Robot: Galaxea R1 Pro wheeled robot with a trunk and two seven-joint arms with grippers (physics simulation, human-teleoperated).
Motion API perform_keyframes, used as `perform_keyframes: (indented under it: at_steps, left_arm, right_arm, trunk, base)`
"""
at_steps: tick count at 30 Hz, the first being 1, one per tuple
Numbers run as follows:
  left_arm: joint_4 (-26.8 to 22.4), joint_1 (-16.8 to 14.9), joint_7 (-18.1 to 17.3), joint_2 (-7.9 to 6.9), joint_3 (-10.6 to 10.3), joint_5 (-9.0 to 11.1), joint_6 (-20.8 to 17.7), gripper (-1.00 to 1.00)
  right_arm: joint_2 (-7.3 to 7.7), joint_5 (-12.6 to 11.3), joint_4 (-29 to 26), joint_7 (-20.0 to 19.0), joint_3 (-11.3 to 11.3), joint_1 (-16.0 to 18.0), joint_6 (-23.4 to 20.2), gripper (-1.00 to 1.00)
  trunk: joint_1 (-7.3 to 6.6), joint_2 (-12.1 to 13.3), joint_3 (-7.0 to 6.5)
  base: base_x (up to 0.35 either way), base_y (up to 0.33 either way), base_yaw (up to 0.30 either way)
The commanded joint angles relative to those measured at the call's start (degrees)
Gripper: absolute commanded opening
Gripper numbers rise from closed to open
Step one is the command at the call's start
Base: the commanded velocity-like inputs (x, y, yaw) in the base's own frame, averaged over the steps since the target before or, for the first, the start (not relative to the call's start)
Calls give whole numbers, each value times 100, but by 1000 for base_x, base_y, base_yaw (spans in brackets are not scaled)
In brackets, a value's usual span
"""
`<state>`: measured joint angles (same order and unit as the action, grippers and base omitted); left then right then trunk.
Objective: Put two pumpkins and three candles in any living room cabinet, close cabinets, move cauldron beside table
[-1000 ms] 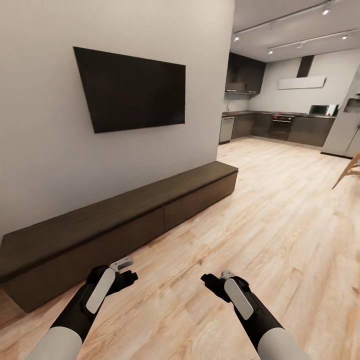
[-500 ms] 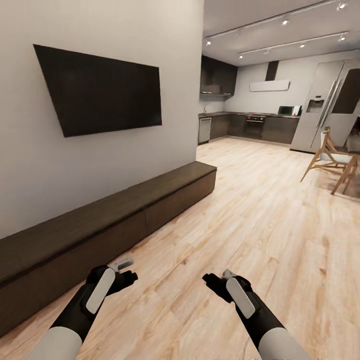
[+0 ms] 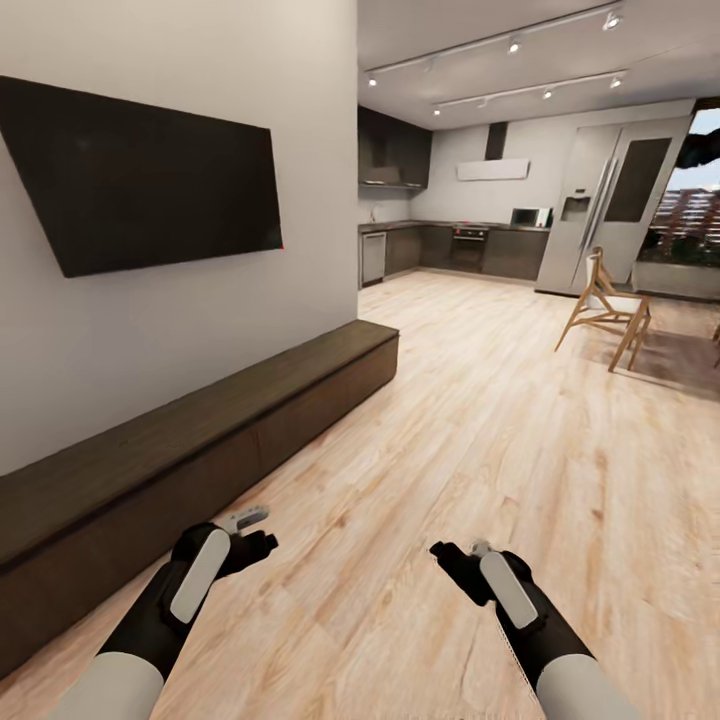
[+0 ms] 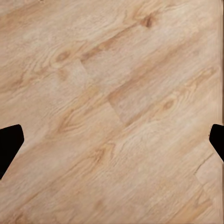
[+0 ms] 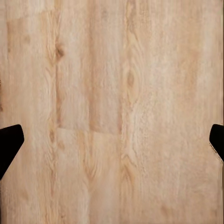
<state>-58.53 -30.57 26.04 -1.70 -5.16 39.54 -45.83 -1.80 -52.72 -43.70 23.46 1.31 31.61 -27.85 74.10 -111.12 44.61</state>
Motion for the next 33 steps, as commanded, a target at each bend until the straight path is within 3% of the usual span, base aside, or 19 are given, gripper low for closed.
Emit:
perform_keyframes:
  at_steps: [1,6,18,28,33]
  left_arm:
    - [-25,-2,59,-7,-20,61,-11,100]
    - [-49,-4,53,-6,-28,62,-23,100]
    - [-59,-4,-100,3,-41,81,-39,100]
    - [-53,-3,-108,-5,-133,73,-46,100]
    - [-53,-8,-108,-6,-150,71,-49,100]
  right_arm:
    - [19,-88,-8,53,-42,3,-1,100]
    - [52,-165,-7,43,-162,3,-1,100]
    - [94,-188,-9,34,-189,3,-188,100]
    - [152,-243,-8,33,-186,3,-153,100]
    - [252,-638,-8,35,-179,3,-151,100]
  trunk:
    - [-23,37,-5]
    - [-132,238,-58]
    - [-396,719,-185]
    - [-616,1120,-273]
    - [-725,1321,-316]
  base:
    - [0,0,-186]
    - [0,0,-184]
    - [0,0,-182]
    - [0,0,-37]
    - [0,0,-1]
